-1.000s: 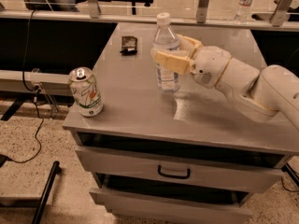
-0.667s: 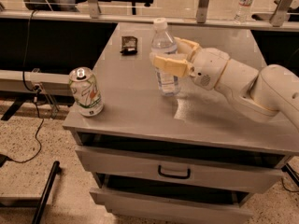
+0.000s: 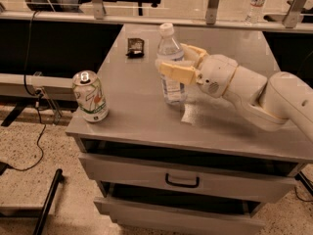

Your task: Place blue plastic bottle upright

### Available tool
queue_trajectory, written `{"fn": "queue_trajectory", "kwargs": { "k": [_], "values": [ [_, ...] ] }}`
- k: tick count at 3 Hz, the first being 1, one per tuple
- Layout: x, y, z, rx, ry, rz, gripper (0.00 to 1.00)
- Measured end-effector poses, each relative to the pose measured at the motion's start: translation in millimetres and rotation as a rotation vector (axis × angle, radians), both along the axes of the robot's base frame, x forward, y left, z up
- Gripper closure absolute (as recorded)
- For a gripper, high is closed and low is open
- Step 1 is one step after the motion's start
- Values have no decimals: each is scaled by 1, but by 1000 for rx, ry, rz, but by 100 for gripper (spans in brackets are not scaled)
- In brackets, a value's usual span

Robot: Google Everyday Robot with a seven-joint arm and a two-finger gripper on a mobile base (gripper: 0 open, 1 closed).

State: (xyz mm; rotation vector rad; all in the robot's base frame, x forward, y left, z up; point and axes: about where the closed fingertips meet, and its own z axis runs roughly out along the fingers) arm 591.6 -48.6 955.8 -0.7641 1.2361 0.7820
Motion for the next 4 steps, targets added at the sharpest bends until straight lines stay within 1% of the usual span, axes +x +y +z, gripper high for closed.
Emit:
{"fn": "queue_trajectory", "kwargs": {
  "k": [1, 2, 3, 4],
  "values": [
    [-1, 3, -5, 7, 9, 14, 63],
    [-1, 6, -4, 7, 8, 18, 39],
    [-2, 9, -3, 7, 6, 24, 7],
    [-2, 11, -2, 7, 6, 27, 0]
  ]
}}
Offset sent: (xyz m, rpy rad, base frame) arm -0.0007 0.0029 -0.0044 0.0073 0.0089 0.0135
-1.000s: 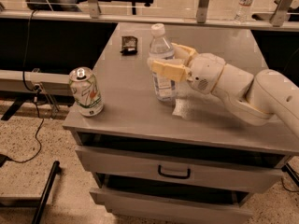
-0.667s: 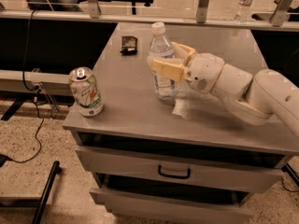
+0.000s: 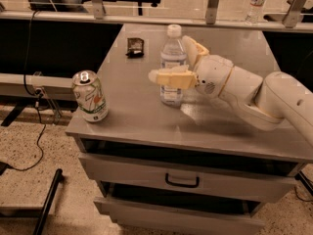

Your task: Place blue plastic bottle upright

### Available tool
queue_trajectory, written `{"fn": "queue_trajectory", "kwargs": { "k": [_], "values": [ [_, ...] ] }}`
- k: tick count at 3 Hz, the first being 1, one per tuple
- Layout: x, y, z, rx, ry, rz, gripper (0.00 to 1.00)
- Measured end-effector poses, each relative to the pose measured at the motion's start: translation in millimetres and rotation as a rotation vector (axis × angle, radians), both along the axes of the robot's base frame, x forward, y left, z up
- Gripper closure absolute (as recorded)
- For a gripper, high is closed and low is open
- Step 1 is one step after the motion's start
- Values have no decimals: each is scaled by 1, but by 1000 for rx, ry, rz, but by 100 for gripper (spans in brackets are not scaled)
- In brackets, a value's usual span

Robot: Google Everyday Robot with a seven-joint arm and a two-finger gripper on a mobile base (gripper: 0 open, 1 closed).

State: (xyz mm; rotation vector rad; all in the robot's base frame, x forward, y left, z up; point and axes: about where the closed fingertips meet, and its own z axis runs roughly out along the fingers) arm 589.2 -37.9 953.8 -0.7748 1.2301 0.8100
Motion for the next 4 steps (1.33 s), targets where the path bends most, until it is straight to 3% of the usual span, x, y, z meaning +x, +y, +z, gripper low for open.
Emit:
{"fn": "queue_trajectory", "kwargs": {
  "k": [2, 4],
  "values": [
    [-2, -1, 3, -16, 0, 11, 0],
    [-29, -91, 5, -179, 66, -66, 0]
  ]
}}
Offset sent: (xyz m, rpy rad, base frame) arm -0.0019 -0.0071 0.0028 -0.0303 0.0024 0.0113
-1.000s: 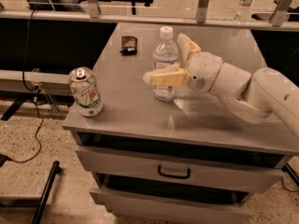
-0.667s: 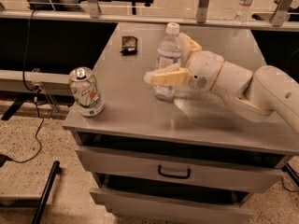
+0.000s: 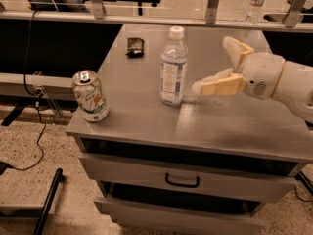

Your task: Place blue plastic bottle upright

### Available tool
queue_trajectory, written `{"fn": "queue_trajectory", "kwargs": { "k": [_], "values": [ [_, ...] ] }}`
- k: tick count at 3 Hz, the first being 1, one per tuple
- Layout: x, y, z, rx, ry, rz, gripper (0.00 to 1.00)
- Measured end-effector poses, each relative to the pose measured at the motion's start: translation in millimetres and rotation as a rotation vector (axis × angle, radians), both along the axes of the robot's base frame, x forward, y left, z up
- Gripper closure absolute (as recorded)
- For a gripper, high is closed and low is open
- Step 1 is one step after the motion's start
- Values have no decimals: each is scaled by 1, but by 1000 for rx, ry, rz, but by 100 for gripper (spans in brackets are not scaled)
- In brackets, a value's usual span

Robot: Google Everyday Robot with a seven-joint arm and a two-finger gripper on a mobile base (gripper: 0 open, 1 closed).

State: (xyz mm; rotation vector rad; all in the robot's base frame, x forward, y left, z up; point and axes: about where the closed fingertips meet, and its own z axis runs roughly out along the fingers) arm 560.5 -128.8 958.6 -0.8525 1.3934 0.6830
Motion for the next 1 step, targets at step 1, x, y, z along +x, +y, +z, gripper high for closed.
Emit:
{"fn": "queue_trajectory", "kwargs": {
  "k": [1],
  "values": [
    [-2, -5, -2, -7, 8, -4, 0]
  ]
}}
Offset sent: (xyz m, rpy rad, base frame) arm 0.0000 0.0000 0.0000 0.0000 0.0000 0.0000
